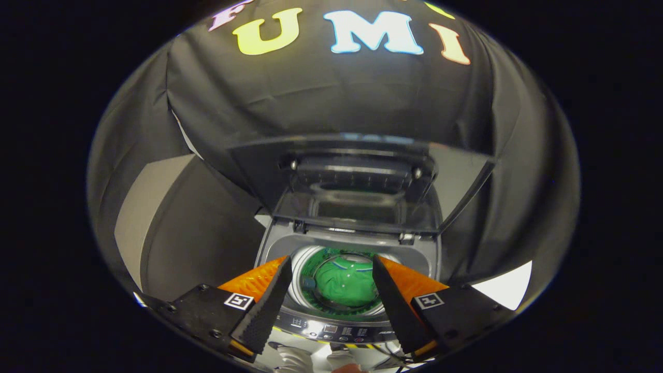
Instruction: Put the clothes into the washing machine and then close the washing machine lid.
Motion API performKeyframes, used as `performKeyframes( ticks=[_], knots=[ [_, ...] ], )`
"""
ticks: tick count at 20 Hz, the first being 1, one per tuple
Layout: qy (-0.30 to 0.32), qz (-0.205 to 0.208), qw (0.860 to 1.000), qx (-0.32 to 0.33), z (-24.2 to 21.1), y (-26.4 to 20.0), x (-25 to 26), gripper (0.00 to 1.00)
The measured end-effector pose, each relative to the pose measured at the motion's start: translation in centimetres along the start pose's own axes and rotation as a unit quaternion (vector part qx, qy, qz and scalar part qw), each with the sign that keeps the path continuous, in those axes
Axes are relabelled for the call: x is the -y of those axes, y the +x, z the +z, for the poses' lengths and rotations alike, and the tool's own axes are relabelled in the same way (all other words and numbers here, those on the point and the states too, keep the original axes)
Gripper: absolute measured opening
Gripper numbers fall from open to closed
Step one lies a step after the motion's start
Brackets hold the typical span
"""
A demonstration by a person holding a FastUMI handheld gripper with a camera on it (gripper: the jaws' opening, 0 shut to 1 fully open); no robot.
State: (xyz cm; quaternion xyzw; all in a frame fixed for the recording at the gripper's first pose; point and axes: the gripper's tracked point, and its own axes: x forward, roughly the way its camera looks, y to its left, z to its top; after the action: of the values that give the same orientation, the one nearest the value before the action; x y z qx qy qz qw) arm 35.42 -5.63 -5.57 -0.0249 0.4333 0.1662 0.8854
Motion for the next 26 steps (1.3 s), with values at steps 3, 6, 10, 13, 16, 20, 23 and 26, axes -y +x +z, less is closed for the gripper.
performKeyframes(
  ticks=[3, 6, 10, 13, 16, 20, 23, 26],
  knots=[
    [0.010, 0.012, 1.000, 0.022, 3.1, -2.2, -0.3, 0.97],
    [0.020, 0.017, 0.999, 0.041, 6.1, -3.6, 0.1, 0.97],
    [0.039, 0.024, 0.998, 0.051, 9.8, -4.3, 0.0, 0.97],
    [0.047, 0.022, 0.997, 0.056, 11.9, -4.1, 0.0, 0.97],
    [0.052, 0.015, 0.997, 0.059, 13.8, -2.5, 0.2, 0.97],
    [0.046, -0.004, 0.997, 0.056, 15.4, 0.6, 1.1, 0.97],
    [0.040, -0.012, 0.997, 0.060, 16.6, 2.7, 1.5, 0.97],
    [0.027, -0.026, 0.998, 0.059, 17.0, 4.7, 2.1, 0.97]
  ],
)
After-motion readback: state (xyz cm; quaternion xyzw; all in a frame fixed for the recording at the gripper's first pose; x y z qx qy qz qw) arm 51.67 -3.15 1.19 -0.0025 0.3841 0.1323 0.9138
